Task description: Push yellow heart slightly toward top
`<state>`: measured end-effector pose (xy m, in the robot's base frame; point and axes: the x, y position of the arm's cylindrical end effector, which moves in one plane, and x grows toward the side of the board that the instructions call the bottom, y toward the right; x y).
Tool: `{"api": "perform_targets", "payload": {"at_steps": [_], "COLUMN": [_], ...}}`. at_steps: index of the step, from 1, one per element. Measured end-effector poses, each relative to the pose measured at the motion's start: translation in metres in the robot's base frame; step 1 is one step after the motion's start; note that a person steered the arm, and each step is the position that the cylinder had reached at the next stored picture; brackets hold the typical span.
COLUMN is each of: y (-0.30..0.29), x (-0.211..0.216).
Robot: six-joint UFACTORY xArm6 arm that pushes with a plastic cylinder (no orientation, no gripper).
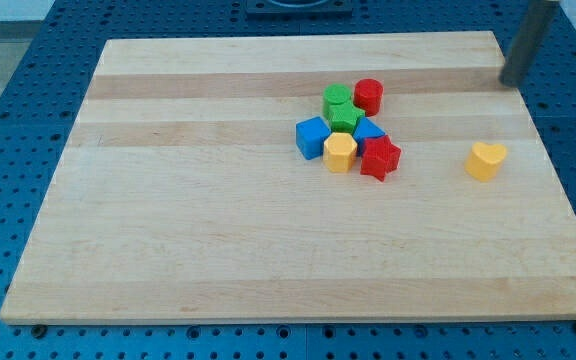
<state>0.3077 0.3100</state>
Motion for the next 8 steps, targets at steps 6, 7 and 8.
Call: {"api": "perform_targets", "payload": {"at_steps": [6, 7, 8], "y": [-0.063, -0.089, -0.100], "x": [0.141, 0.160, 0.171]}}
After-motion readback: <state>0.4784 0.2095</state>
